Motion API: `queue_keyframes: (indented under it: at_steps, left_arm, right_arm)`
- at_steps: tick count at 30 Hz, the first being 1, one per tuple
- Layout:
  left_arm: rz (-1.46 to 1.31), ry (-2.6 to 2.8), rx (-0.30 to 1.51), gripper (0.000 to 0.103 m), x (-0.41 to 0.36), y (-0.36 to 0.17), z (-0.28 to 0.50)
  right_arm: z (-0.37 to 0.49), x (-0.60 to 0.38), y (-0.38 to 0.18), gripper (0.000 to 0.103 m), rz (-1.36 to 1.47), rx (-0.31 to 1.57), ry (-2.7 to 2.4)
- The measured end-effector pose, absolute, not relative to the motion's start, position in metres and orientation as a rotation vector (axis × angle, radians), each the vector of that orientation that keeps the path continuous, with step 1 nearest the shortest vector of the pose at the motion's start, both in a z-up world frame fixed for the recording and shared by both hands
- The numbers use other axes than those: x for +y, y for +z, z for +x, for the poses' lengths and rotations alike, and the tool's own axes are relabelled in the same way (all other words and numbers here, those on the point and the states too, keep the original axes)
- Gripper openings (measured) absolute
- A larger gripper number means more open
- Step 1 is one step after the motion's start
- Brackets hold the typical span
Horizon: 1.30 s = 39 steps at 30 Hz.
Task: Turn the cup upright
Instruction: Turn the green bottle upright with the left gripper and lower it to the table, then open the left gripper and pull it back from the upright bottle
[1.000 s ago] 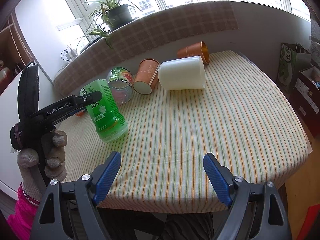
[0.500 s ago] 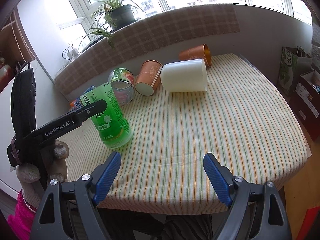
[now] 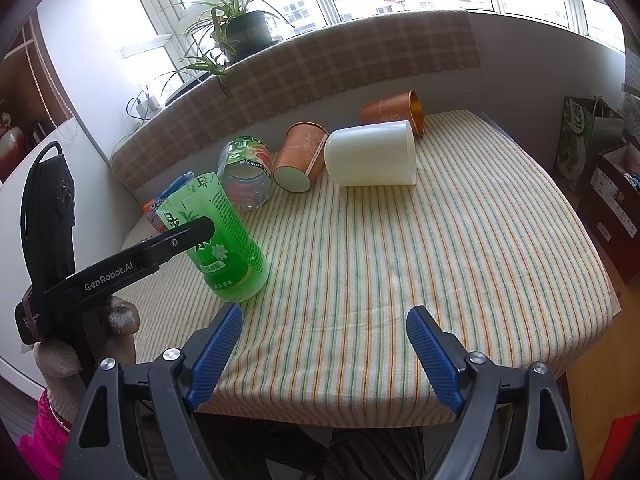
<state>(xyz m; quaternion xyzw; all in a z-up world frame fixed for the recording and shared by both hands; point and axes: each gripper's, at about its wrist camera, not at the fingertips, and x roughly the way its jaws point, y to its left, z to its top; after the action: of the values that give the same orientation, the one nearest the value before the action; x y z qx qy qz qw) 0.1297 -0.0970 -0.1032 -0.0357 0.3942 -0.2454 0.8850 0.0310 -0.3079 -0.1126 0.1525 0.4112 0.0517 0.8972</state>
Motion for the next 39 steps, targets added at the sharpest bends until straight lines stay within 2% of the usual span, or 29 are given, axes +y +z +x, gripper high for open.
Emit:
queue_keyframes:
  at_steps: [13,16,25,33,36,39]
  left_arm:
    - [-0.097,-0.522,0.868,0.059,-0.090,-0.113,0.120]
    - [-0.096,-0.518,0.871,0.066,-0.088,-0.114,0.119]
    - [-0.086,-0.478,0.868,0.067,-0.066,-0.112,0.104]
    - [-0.072,-0.349,0.726,0.067,-0.039,-0.085,0.075]
    - [-0.051,-0.287,0.647,0.077,-0.030,-0.073,0.063]
    - [-0.039,-0.248,0.580,0.078,-0.023,-0.061,0.052]
  right_arm:
    - [0.027,-0.304,-0.108,0.086,0.307,0.841,0.115]
    - [0.026,-0.302,-0.107,0.086,0.297,0.835,0.119]
    - [0.027,-0.296,-0.100,0.086,0.251,0.805,0.108]
    - [0.027,-0.280,-0.082,0.089,0.133,0.720,0.068]
    - [0.026,-0.273,-0.073,0.090,0.076,0.668,0.039]
    - [0.025,-0.269,-0.065,0.091,0.048,0.624,0.021]
